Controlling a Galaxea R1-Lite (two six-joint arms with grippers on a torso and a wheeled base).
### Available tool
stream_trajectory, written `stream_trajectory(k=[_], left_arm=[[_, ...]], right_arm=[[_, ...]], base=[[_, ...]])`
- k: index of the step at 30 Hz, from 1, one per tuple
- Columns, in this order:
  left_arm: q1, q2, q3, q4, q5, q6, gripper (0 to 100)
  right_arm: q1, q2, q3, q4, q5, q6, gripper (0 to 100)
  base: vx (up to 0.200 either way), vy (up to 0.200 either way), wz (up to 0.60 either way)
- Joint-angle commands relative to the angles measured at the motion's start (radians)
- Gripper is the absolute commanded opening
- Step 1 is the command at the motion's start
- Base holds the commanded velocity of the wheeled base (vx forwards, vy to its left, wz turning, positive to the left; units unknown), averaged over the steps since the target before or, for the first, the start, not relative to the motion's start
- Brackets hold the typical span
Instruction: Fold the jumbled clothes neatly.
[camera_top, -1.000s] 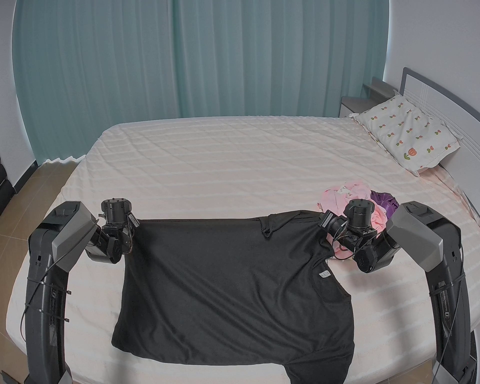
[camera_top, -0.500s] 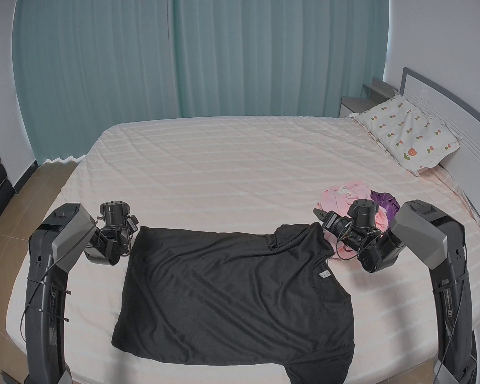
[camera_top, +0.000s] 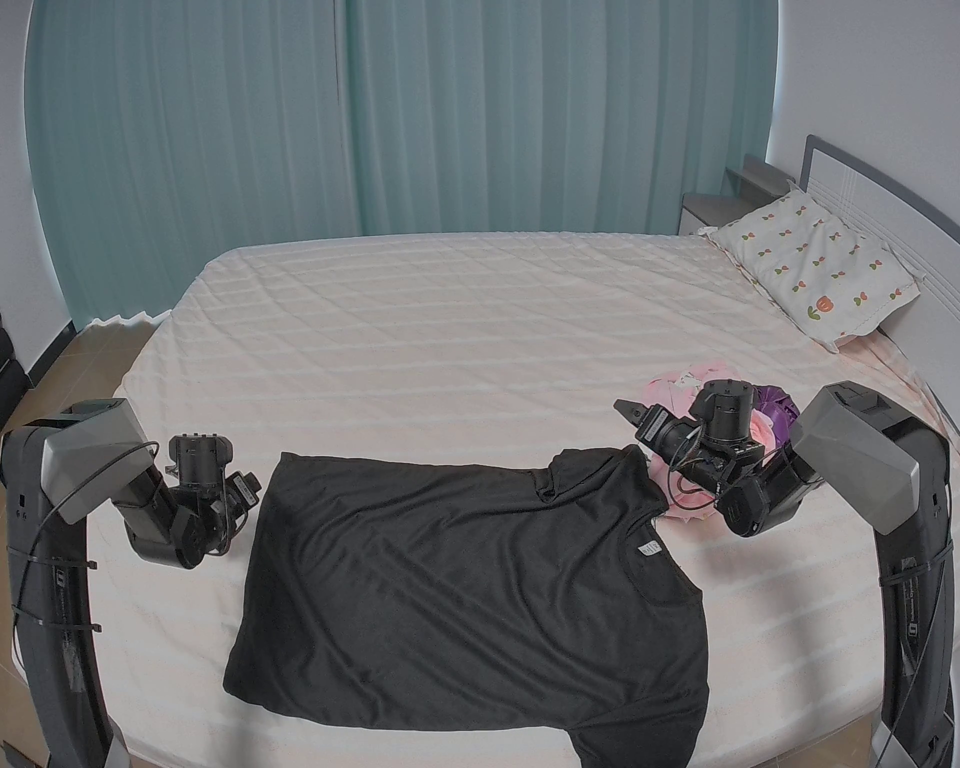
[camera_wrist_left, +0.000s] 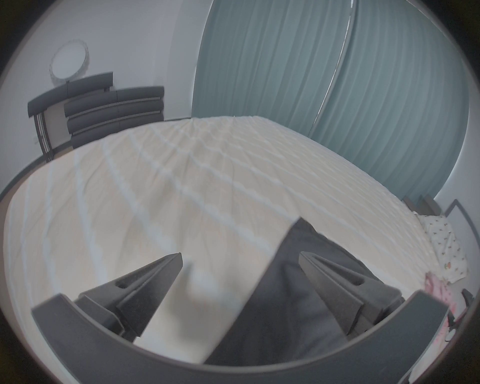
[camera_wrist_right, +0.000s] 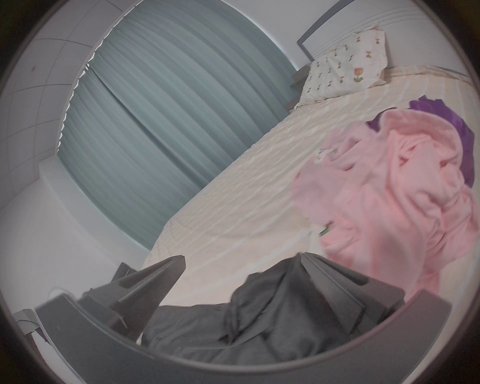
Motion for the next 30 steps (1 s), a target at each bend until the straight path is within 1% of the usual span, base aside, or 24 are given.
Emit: stream_trajectory(k=[1,2,4,6,7,8,9,10,11,12,13,15,17,20,23,29,30], left_arm=[[-0.089,-0.204,0.289,-0.108,-0.049,-0.146,100],[-0.103,-0.207,0.32,-0.135,-0.05,-0.18,100],[-0.118,-0.204,0.358,-0.176,-0.052,-0.218,100],[-0.121,-0.201,0.369,-0.188,-0.053,-0.223,100],[-0.124,-0.192,0.39,-0.228,-0.052,-0.223,100],[-0.124,-0.19,0.39,-0.231,-0.052,-0.223,100],[-0.126,-0.179,0.39,-0.247,-0.055,-0.226,100],[-0.126,-0.176,0.39,-0.247,-0.055,-0.227,100],[-0.13,-0.166,0.39,-0.248,-0.055,-0.227,100],[-0.13,-0.166,0.39,-0.248,-0.055,-0.227,100],[-0.137,-0.158,0.395,-0.248,-0.05,-0.224,100],[-0.138,-0.144,0.402,-0.254,-0.041,-0.21,100],[-0.138,-0.141,0.404,-0.289,-0.035,-0.206,100],[-0.137,-0.14,0.412,-0.342,-0.033,-0.21,100],[-0.133,-0.137,0.435,-0.354,-0.036,-0.21,100],[-0.135,-0.11,0.447,-0.378,-0.039,-0.192,100],[-0.135,-0.107,0.453,-0.382,-0.039,-0.186,100]], right_arm=[[0.149,0.016,-0.088,0.073,-0.002,0.033,100],[0.16,0.044,-0.109,0.087,-0.009,0.035,100],[0.169,0.079,-0.138,0.1,-0.028,0.038,100],[0.171,0.09,-0.149,0.105,-0.029,0.039,100],[0.174,0.13,-0.194,0.137,-0.032,0.039,100],[0.174,0.133,-0.197,0.14,-0.032,0.039,100],[0.178,0.16,-0.247,0.166,-0.043,0.047,100],[0.178,0.166,-0.26,0.171,-0.048,0.05,100],[0.181,0.18,-0.283,0.186,-0.078,0.059,100],[0.181,0.18,-0.283,0.186,-0.078,0.059,100],[0.181,0.179,-0.284,0.202,-0.098,0.061,100],[0.18,0.166,-0.276,0.215,-0.1,0.07,100],[0.18,0.157,-0.266,0.228,-0.1,0.091,100],[0.181,0.16,-0.267,0.231,-0.1,0.096,100],[0.183,0.166,-0.275,0.231,-0.1,0.096,100],[0.185,0.18,-0.286,0.231,-0.1,0.096,100],[0.185,0.18,-0.287,0.231,-0.101,0.096,100]], base=[[0.0,0.0,0.0],[0.0,0.0,0.0],[0.0,0.0,0.0],[0.0,0.0,0.0],[0.0,0.0,0.0],[0.0,0.0,0.0],[0.0,0.0,0.0],[0.0,0.0,0.0],[0.0,0.0,0.0],[0.0,0.0,0.0],[0.0,0.0,0.0],[0.0,0.0,0.0],[0.0,0.0,0.0],[0.0,0.0,0.0],[0.0,0.0,0.0],[0.2,0.0,0.0],[0.0,0.0,0.0]])
